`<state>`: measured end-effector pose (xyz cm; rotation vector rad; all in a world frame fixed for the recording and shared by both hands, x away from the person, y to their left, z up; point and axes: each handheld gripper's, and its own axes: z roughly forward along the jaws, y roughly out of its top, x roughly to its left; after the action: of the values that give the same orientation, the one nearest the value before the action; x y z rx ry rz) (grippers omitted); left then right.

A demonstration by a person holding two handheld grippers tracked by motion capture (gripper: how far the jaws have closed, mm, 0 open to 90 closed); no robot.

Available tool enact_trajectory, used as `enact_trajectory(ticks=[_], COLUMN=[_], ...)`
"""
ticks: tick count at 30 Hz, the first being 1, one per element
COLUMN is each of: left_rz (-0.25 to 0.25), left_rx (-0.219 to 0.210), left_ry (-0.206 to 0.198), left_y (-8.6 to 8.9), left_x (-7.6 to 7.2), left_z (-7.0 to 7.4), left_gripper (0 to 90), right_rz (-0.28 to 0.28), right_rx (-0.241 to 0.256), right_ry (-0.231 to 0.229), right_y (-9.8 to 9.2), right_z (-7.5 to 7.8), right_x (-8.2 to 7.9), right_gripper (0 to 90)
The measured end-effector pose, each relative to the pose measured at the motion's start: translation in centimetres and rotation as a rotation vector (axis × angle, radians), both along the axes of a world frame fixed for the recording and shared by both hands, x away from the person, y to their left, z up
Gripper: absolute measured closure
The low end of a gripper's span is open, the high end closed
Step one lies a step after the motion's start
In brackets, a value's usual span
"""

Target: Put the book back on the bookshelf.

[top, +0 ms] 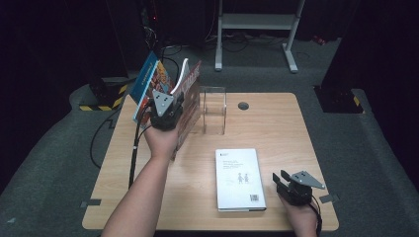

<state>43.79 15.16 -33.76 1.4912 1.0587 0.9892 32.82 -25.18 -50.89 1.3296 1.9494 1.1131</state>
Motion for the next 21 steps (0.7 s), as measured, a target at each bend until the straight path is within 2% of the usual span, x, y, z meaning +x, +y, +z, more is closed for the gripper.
enact_trajectory(ticks=[9, 12, 21], left_rz=[0.009, 0.017, 0.030], left_rx=[0.001, 0.003, -0.004], left_ry=[-0.013, -0.024, -0.013], left_y=[-0.3, -0.5, -0.8], left_x=[0.3, 0.5, 1.8], left_z=[0.3, 0.3, -0.5], left_gripper=[84.1, 84.1, 84.1], right_rz=[0.008, 0.008, -0.002], right_rx=[0.016, 0.003, 0.004], right_ry=[-0.005, -0.009, -0.022], right_y=[-0.2, 0.0, -0.3], right_z=[0.1, 0.1, 0.3], right_x=[0.0, 0.0, -0.1], right_gripper=[60.6, 60.2, 60.0])
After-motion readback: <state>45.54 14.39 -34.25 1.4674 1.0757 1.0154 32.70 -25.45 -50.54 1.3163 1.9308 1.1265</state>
